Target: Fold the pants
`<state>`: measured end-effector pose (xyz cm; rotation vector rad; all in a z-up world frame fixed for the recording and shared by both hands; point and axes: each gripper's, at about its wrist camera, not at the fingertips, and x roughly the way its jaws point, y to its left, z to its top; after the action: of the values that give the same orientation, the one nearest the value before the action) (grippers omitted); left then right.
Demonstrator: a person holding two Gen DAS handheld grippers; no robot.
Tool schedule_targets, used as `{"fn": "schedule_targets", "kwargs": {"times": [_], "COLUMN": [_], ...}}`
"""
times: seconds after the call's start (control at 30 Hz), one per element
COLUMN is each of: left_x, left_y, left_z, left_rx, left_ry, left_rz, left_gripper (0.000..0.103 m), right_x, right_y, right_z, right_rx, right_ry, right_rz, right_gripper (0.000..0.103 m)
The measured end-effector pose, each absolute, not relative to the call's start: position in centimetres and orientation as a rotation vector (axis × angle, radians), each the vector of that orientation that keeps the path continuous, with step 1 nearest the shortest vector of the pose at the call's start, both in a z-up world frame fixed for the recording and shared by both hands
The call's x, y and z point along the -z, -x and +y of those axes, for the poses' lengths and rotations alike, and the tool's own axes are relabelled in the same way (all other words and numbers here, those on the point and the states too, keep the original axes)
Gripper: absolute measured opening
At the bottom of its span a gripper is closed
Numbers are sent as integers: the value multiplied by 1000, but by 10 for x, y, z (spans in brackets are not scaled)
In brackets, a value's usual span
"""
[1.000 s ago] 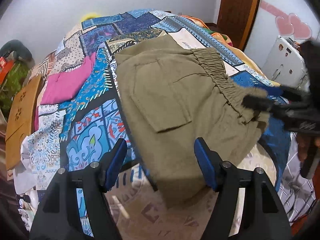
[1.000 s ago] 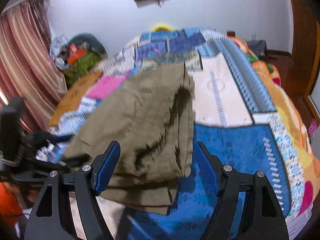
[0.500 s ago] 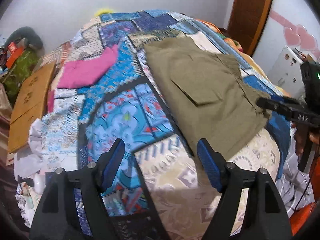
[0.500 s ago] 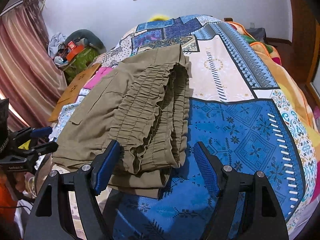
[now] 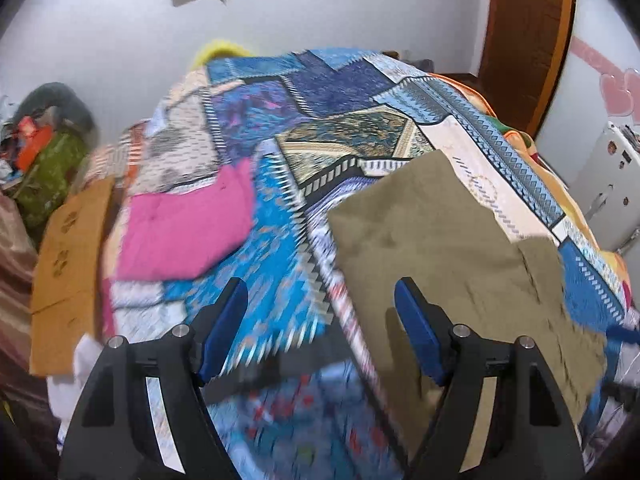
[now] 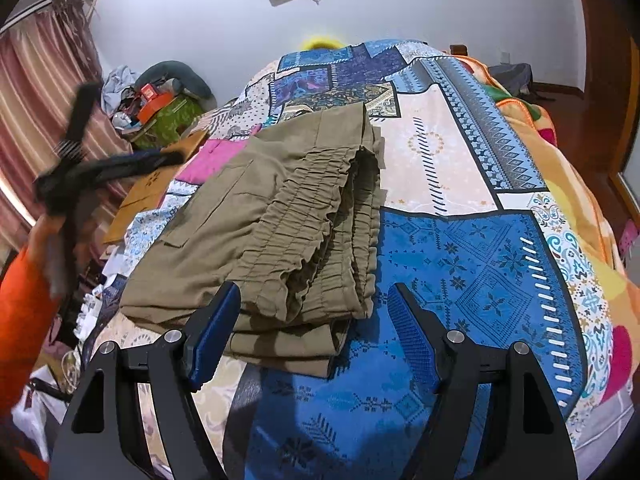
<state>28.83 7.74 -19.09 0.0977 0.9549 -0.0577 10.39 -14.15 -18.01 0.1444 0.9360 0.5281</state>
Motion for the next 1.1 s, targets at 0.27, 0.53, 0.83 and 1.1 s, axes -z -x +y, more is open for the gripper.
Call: {"fn": "schedule_targets", "kwargs": {"times": [0.27, 0.53, 0.83, 1.1], "left_x": [259, 268, 253, 242], "left_y": [-361, -335, -248, -167], "left_z": [59, 88, 115, 112], "left_rx": [47, -47, -100, -54], "left_ry": [-232, -232, -85, 74], "left_rz": [1127, 1087, 1104, 1089], "left_gripper": [77, 95, 95, 95], "right_x": [196, 208, 186, 176], "right_y": [-108, -130, -141, -129], "right_z": [-136, -141, -172, -164], "right_rx": [-535, -508, -388, -433], "right_ry": [-136, -90, -96, -118], "right_rz": [982, 993, 921, 889], "right_gripper": [73, 72, 73, 73]}}
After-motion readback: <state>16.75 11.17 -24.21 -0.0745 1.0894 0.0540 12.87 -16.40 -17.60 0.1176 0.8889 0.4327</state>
